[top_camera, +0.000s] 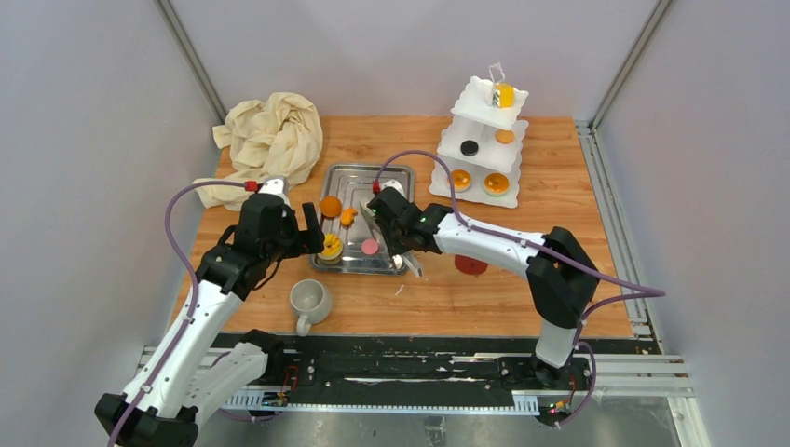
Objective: Serve the afternoon tea
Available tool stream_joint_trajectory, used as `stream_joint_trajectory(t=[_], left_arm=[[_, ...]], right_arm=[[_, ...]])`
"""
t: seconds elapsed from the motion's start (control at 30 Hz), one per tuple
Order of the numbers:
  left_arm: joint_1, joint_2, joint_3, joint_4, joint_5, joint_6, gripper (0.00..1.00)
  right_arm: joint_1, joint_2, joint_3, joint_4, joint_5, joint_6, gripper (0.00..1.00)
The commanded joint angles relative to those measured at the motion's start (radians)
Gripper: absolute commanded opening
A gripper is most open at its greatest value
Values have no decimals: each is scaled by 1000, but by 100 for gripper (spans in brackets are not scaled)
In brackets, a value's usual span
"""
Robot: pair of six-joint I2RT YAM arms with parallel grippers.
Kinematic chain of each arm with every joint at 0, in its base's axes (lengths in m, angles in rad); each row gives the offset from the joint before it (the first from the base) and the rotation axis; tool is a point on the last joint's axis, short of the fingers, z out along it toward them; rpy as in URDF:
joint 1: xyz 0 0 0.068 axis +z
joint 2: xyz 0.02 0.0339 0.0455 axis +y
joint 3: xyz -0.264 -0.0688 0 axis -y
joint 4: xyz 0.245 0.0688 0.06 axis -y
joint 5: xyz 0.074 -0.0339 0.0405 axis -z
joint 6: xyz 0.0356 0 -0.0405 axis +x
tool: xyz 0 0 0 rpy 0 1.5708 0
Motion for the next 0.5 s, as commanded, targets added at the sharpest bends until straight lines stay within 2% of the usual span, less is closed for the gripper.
stream_joint_trajectory(t=[0.0, 0.13, 0.3, 0.47], left_arm=[[10, -9, -4, 14, -7, 16, 98], [10, -6, -3, 21, -3, 16, 98], [10, 1, 3, 32, -2, 21, 98], [10, 9, 4, 51, 13, 16, 98]], right_arm=[[12, -65, 23, 14, 61, -5, 11], [10, -159, 29, -40, 84, -32, 2], [-19, -347, 20, -100, 108, -127, 1], [-126, -475, 141, -232, 75, -203, 1]])
